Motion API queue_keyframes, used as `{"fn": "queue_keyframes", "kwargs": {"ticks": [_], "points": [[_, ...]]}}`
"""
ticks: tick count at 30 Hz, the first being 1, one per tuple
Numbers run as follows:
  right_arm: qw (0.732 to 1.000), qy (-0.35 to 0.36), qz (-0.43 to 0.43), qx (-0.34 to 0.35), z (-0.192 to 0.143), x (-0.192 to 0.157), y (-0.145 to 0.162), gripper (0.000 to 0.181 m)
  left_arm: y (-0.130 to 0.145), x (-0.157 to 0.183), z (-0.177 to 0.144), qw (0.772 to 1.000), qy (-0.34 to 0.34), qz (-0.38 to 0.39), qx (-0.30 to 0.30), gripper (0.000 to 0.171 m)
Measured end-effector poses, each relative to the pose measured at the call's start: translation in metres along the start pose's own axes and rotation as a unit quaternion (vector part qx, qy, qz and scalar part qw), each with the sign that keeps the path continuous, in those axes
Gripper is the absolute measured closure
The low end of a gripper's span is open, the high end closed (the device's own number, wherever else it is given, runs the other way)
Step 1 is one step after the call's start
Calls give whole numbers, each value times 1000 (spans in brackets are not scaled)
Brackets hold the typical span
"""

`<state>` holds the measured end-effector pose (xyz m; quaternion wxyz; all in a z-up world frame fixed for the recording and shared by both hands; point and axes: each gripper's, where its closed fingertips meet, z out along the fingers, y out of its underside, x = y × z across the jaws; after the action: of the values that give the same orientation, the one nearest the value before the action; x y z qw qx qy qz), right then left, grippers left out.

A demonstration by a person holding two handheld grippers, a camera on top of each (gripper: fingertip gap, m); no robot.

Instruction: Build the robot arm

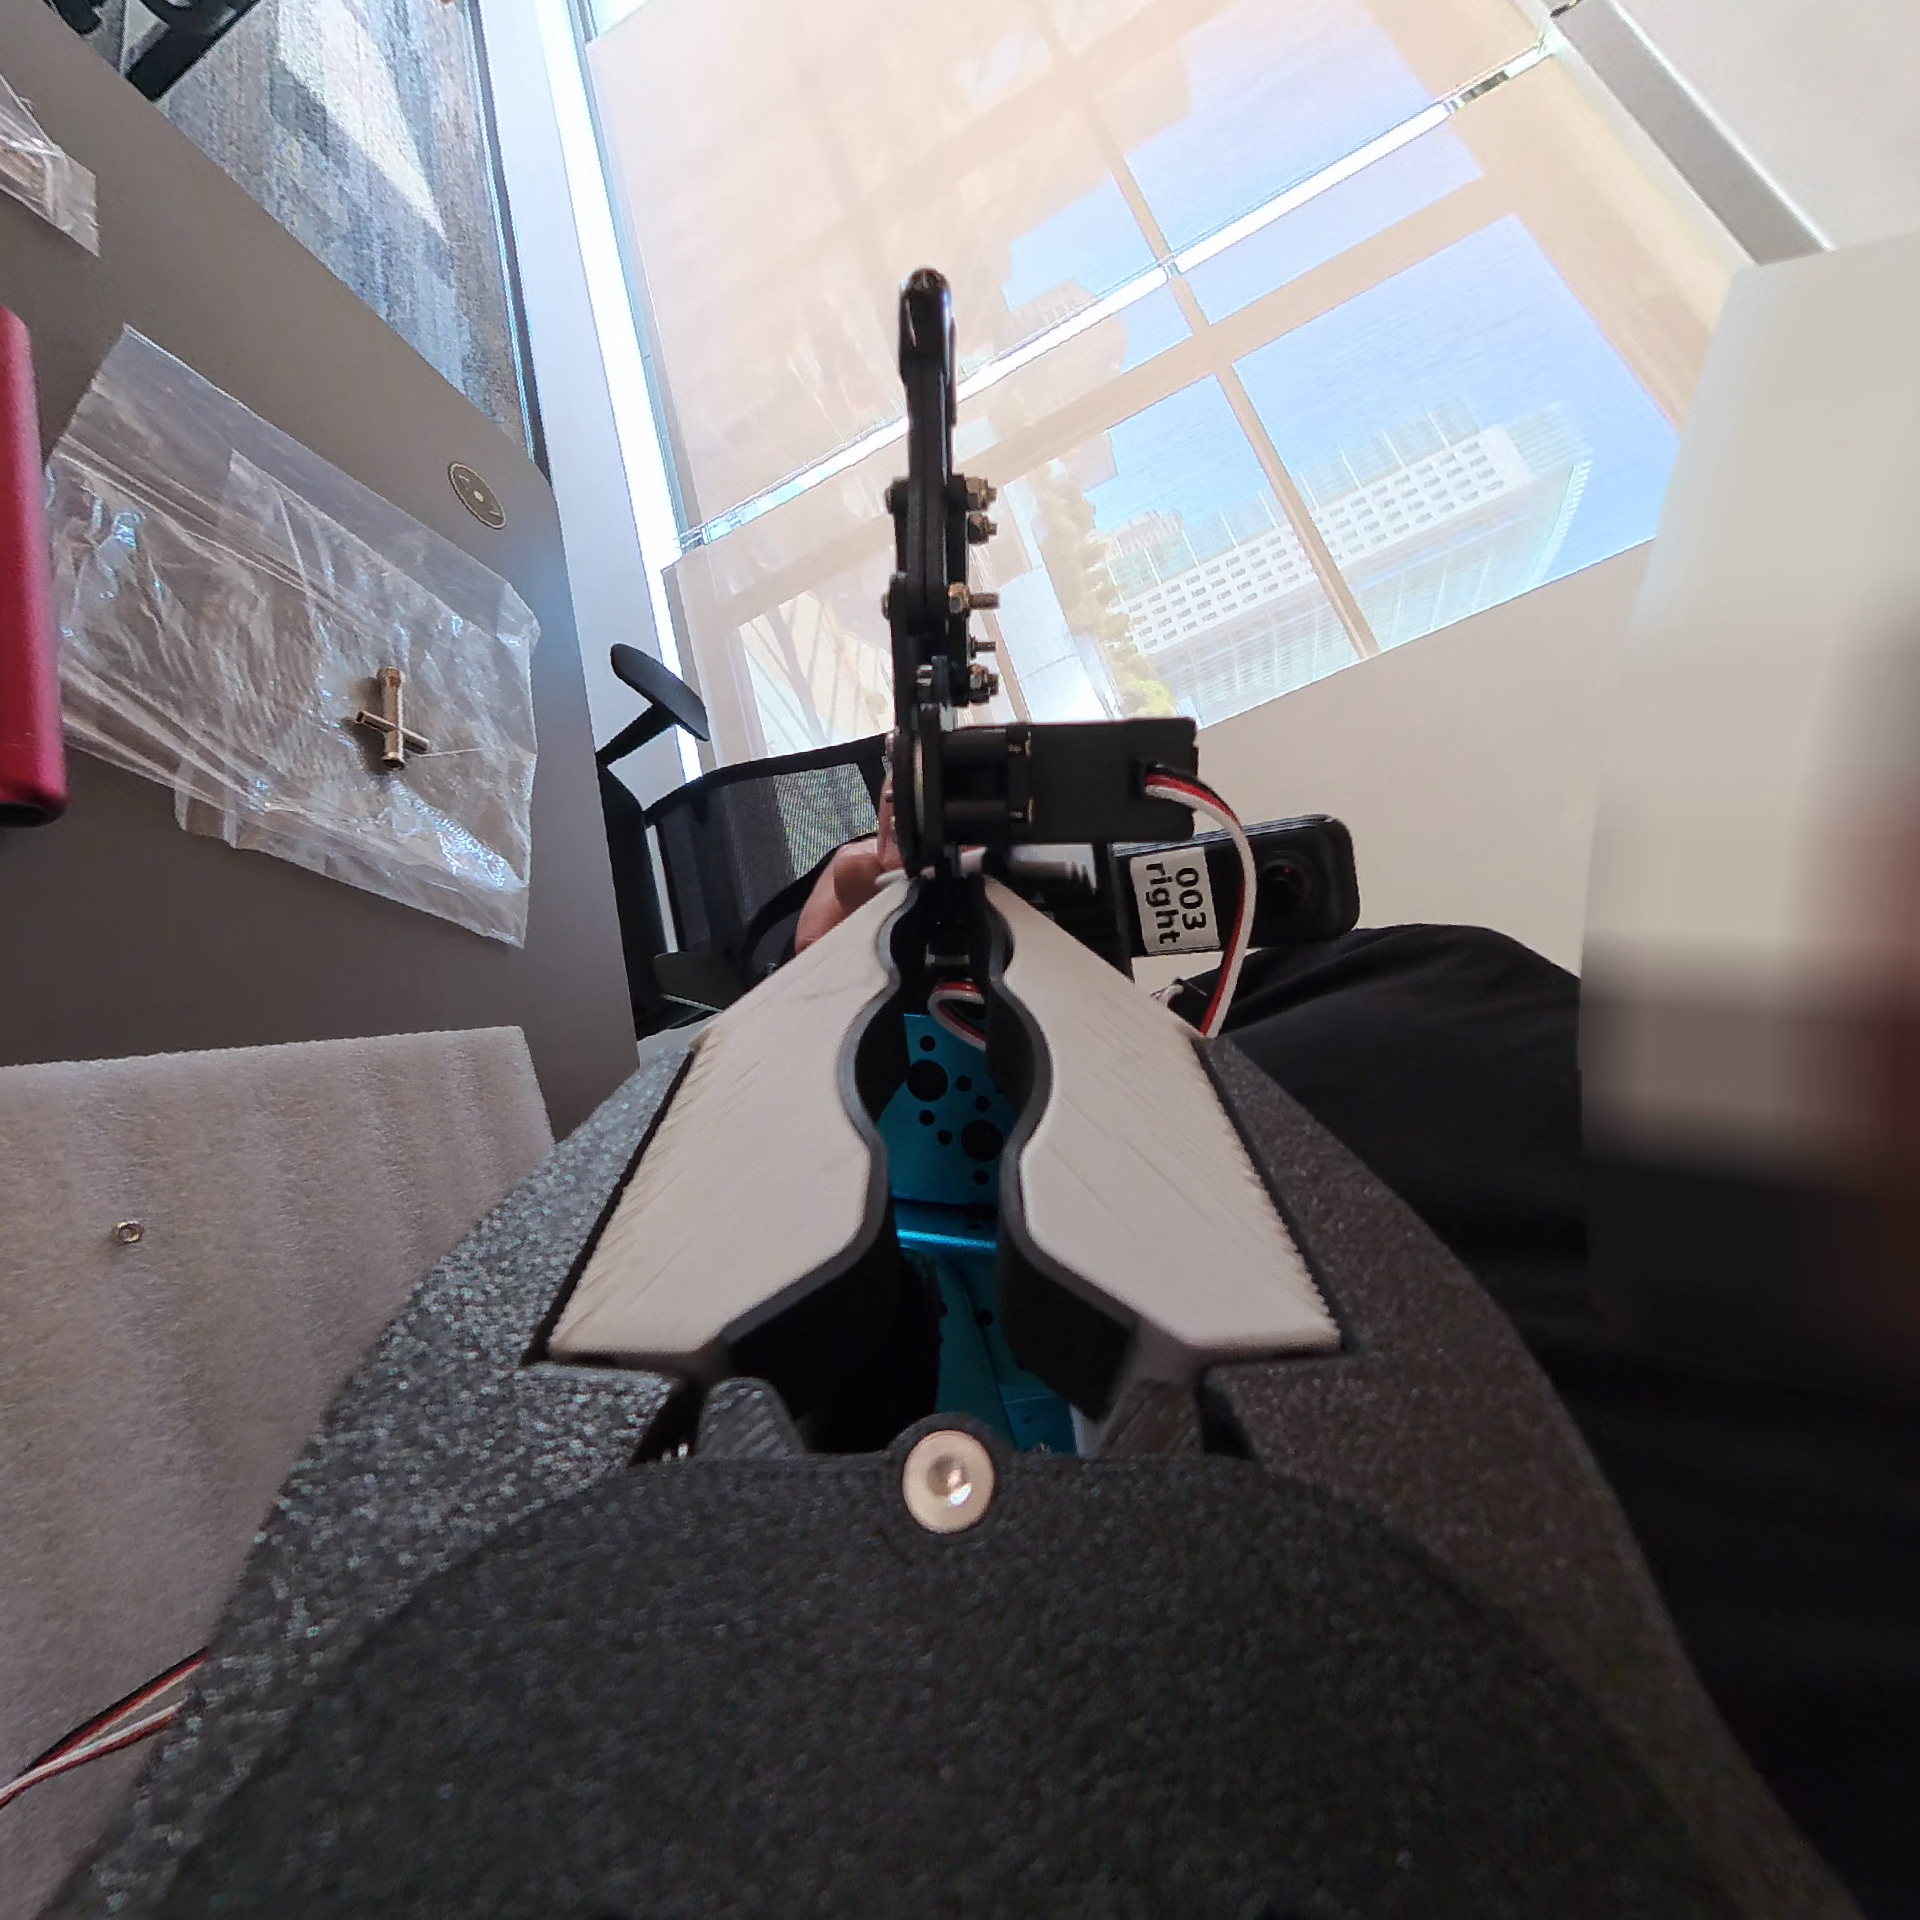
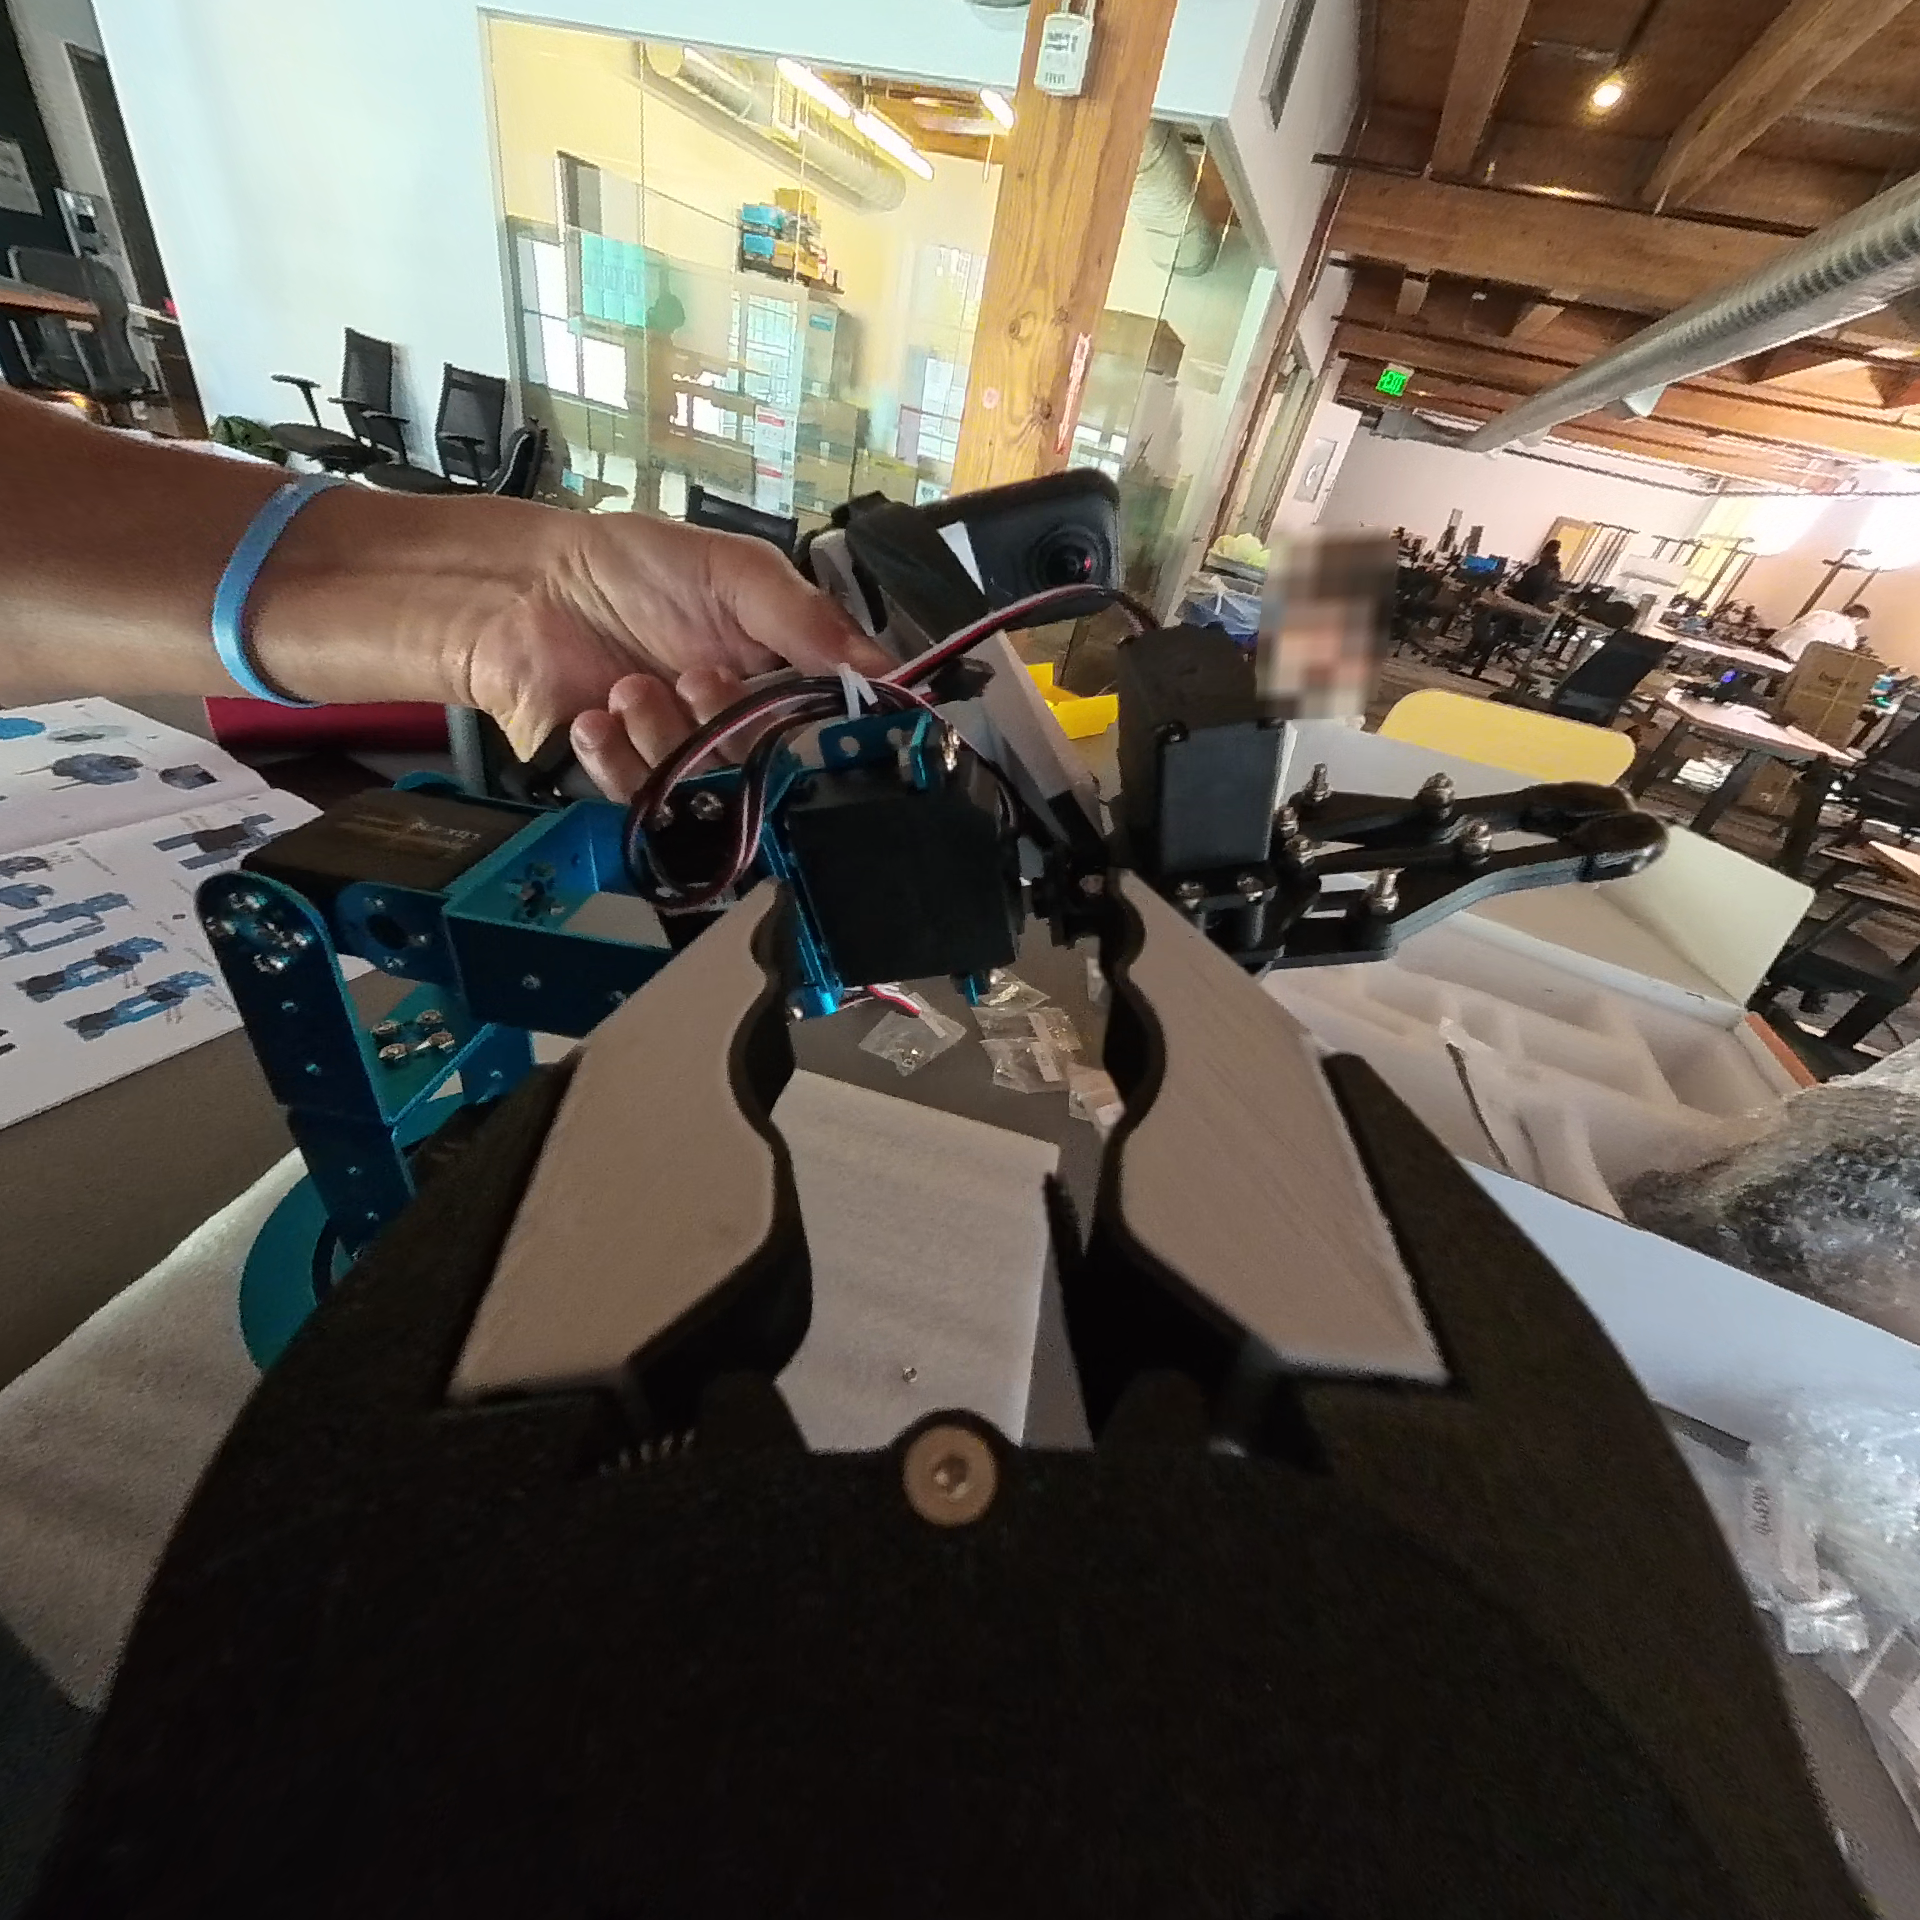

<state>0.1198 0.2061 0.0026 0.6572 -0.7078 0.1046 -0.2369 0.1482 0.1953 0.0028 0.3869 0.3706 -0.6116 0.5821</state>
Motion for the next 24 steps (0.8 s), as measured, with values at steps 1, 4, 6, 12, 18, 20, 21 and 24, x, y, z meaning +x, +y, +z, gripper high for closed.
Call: {"fn": "queue_keyframes", "kwargs": {"ticks": [1,4,6,12,18,20,21,24], "points": [[1000,1,-3,-1,1,0,1,124,0,0,0,1000,0,1,-1,165],[1000,2,-4,-4,3,0,3,123,0,0,0,1000,-4,1,0,165],[1000,-4,12,-2,3,-1,2,124,0,0,-1,1000,-6,2,-2,165],[1000,0,-2,0,0,-3,-1,125,0,0,-1,1000,0,-1,3,165],[1000,-2,9,-1,4,-3,1,122,0,0,-1,1000,-5,2,2,165],[1000,-7,19,0,3,-3,1,123,0,-1,-1,1000,-8,2,1,165],[1000,-13,27,1,2,-4,1,126,0,0,-1,1000,-6,3,0,165],[999,-19,34,2,-1,-6,1,126,0,1,-1,1000,-1,3,3,166]]}}
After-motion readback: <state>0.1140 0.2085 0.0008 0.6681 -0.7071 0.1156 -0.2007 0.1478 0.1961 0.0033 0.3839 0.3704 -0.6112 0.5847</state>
